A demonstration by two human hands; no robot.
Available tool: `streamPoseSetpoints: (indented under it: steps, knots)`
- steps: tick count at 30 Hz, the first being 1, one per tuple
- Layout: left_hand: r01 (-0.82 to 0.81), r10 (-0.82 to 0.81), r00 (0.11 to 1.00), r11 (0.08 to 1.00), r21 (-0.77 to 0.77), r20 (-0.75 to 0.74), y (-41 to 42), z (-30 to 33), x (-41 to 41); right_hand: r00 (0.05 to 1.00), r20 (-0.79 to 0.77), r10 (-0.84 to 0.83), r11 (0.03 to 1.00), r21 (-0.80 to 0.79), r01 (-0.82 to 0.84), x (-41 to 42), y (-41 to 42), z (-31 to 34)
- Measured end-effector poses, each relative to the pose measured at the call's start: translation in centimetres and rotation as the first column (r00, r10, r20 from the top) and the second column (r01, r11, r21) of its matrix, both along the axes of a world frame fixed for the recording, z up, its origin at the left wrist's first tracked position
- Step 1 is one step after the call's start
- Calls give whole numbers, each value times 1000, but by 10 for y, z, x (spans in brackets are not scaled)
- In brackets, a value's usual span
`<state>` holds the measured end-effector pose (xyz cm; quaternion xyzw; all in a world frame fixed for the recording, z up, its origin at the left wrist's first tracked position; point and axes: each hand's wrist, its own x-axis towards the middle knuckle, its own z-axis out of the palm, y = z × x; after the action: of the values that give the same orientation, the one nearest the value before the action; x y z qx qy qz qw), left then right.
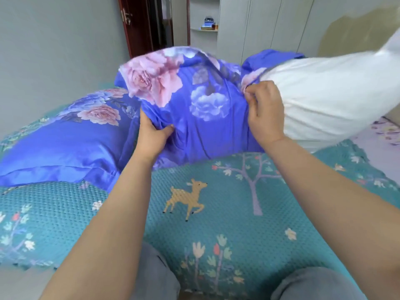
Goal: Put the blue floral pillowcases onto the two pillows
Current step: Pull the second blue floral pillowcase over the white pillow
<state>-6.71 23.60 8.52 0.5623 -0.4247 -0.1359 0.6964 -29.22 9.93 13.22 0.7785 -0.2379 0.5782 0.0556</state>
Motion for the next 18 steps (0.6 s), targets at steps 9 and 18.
streamPoseSetpoints:
  steps: [9, 18]
  knots:
    - [478, -377, 856, 839, 262, -353, 50, -75, -9, 990, -143, -3, 417, 899, 132, -39, 65, -152]
    - [-136, 189, 964, 955, 264, -185, 91, -80, 9, 734, -655, -180, 588, 527, 614, -51, 86, -98]
